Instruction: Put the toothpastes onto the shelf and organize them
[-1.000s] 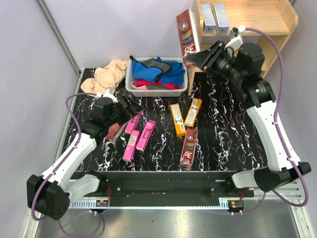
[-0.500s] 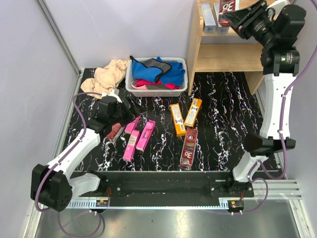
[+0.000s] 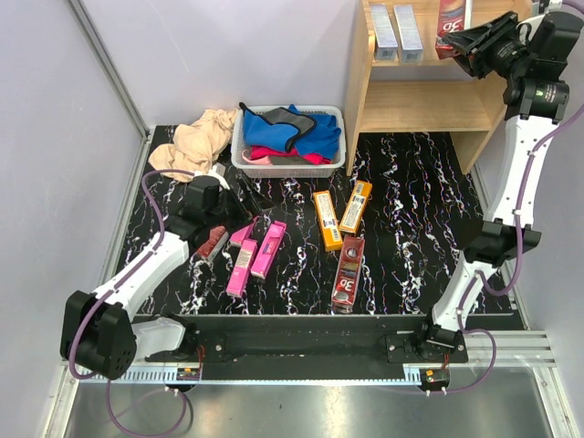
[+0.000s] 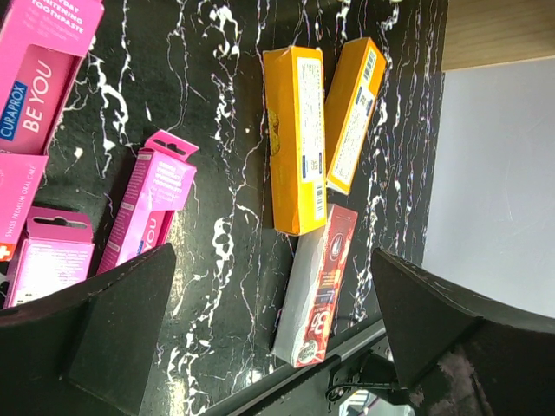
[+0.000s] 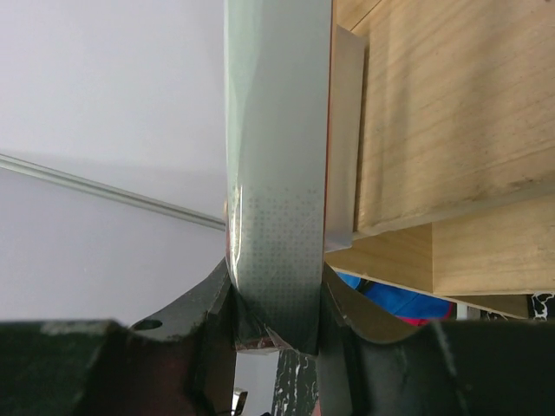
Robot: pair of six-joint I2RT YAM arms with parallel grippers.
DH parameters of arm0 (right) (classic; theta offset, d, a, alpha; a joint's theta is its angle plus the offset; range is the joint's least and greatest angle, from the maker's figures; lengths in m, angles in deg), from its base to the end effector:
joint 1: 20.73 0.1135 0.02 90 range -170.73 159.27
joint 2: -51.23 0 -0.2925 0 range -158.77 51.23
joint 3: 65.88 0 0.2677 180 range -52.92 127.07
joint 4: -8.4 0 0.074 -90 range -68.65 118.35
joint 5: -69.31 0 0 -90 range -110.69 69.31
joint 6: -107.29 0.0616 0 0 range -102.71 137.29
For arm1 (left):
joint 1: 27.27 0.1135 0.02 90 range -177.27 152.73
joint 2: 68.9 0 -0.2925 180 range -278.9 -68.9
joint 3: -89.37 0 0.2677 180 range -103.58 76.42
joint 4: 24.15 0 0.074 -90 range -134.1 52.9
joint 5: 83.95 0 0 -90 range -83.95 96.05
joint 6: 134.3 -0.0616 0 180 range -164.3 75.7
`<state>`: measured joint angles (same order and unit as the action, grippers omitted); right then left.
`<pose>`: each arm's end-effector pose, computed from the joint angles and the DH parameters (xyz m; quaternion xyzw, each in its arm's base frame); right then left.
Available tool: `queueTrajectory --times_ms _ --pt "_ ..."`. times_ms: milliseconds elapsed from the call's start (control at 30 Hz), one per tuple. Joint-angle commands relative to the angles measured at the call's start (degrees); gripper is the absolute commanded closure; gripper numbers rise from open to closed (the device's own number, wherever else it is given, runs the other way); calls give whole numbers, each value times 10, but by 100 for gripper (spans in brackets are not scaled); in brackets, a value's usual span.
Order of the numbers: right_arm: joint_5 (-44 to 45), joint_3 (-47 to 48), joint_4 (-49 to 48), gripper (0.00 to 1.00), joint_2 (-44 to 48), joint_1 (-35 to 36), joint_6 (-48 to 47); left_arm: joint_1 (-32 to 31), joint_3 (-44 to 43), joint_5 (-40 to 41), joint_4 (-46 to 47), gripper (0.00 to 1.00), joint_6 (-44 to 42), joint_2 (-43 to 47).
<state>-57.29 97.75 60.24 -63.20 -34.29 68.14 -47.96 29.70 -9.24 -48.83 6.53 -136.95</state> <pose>0.4356 -0.0673 0.5768 0.1825 0.6966 0.4248 0.5487 0.2631 -0.1167 0.2730 -0.1653 0.8578 -0.3710 0.3150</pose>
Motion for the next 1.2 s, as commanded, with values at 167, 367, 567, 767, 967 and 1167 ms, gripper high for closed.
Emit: queueTrajectory --times_ms 167,367,567,767,967,1167 --pt "-96 65 -34 77 -63 -3 43 -5 -4 -22 36 1 -5 -7" --pt "-100 74 -34 74 -89 -4 51 -6 -7 -23 35 1 -6 -9" --pt "-137 92 -56 71 -119 -4 95 -7 -10 -24 32 1 -9 -13" --pt "-162 76 -58 64 -126 -4 105 -8 -14 -28 31 1 -11 -23" --pt "-161 68 -58 33 -113 -7 103 -10 -14 -30 31 1 -13 -25" --pt "-152 36 -58 16 -70 -10 77 -12 -15 -33 29 1 -16 -27"
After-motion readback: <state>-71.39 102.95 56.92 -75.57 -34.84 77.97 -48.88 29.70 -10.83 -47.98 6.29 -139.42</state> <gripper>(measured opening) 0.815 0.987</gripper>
